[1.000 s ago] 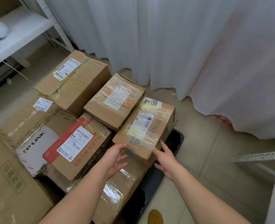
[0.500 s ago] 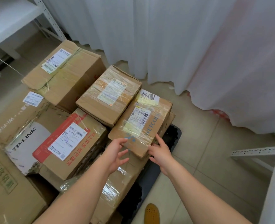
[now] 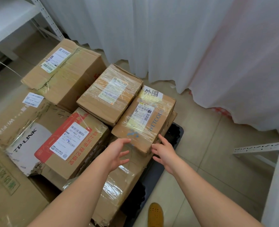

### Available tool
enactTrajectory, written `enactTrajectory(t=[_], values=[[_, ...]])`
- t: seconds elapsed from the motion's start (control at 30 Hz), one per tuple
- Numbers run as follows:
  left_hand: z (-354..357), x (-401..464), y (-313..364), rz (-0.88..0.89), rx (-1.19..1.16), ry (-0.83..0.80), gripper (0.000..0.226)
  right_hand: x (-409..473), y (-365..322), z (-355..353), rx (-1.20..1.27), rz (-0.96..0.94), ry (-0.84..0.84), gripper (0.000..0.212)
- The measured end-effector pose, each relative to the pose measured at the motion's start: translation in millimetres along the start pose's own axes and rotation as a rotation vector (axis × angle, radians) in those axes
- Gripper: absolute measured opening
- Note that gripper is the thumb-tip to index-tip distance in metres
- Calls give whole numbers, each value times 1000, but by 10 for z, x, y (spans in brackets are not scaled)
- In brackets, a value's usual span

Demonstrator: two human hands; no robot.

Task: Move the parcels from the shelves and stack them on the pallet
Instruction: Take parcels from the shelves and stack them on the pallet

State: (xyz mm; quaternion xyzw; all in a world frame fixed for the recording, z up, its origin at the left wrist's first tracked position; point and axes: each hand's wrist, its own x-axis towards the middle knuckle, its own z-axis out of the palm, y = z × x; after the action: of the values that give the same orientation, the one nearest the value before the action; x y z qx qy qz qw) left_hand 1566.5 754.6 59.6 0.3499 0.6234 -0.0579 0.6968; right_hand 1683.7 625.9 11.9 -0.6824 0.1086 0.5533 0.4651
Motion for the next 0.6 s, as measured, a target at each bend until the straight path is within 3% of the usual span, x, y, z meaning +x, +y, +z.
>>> enactTrajectory(t=[0.13, 0.37, 0.6], values=[[-129, -59, -57, 11, 12, 63, 39, -177, 75, -2, -22, 45, 45, 66], [-495, -553, -223, 23, 92, 34, 24, -752, 160, 19, 13, 33, 121, 48], [-1064, -1259, -499, 109, 143, -2, 28, -1772, 363, 184, 70, -58, 214, 29]])
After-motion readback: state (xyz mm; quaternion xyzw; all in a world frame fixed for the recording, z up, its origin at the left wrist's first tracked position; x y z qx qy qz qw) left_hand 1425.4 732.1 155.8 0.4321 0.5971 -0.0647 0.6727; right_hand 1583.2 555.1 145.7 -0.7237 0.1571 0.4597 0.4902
